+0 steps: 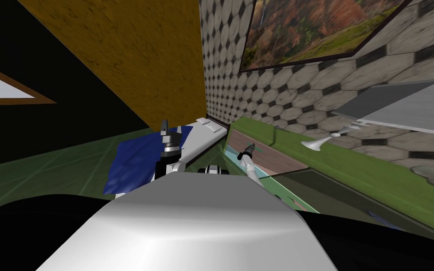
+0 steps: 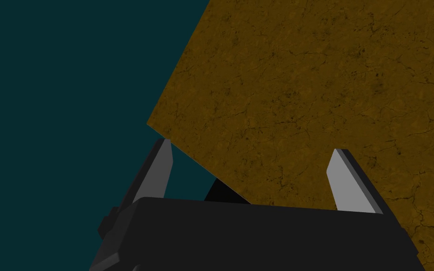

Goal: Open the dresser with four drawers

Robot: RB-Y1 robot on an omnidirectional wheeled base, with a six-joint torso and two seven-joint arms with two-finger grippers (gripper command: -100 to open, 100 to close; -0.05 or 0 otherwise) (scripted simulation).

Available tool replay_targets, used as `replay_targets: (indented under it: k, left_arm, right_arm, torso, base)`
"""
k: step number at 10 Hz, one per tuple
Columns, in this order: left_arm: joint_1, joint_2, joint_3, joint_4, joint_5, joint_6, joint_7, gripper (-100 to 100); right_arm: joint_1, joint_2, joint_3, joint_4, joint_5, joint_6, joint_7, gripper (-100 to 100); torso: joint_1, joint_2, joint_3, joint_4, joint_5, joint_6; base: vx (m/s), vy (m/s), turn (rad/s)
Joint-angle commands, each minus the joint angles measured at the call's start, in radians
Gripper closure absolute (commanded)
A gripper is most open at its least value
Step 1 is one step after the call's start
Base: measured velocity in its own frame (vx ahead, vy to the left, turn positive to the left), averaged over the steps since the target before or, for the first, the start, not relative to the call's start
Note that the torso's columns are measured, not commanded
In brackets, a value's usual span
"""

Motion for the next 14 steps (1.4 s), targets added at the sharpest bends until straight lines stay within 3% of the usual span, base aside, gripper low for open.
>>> replay_targets:
  k: [1, 7, 8, 14]
  left_arm:
    - [0.0, 0.0, 0.0, 0.0, 0.0, 0.0, 0.0, 0]
    - [0.0, 0.0, 0.0, 0.0, 0.0, 0.0, 0.0, 0]
    - [0.0, 0.0, 0.0, 0.0, 0.0, 0.0, 0.0, 0]
    - [0.0, 0.0, 0.0, 0.0, 0.0, 0.0, 0.0, 0]
  right_arm:
    - [-0.001, -0.001, -0.001, 0.0, -0.001, -0.001, 0.0, 100]
    - [0.0, 0.016, 0.004, -0.025, -0.012, 0.002, 0.033, 100]
    - [0.001, 0.012, 0.003, -0.02, -0.007, 0.001, 0.025, -100]
    - [0.0, -0.001, -0.005, -0.004, -0.007, -0.005, 0.005, -100]
  torso:
    - [0.0, 0.0, 0.0, 0.0, -0.001, 0.0]
    - [-0.003, -0.002, -0.002, -0.001, -0.001, 0.0]
    - [-0.006, -0.007, -0.004, -0.002, -0.002, 0.0]
    - [0.002, 0.003, 0.001, 0.0, 0.0, 0.0]
  base:
    - [0.009, -0.006, 0.0]
    - [-0.116, 0.099, -0.021]
    - [0.059, -0.043, 0.022]
    - [0.113, -0.098, 0.015]
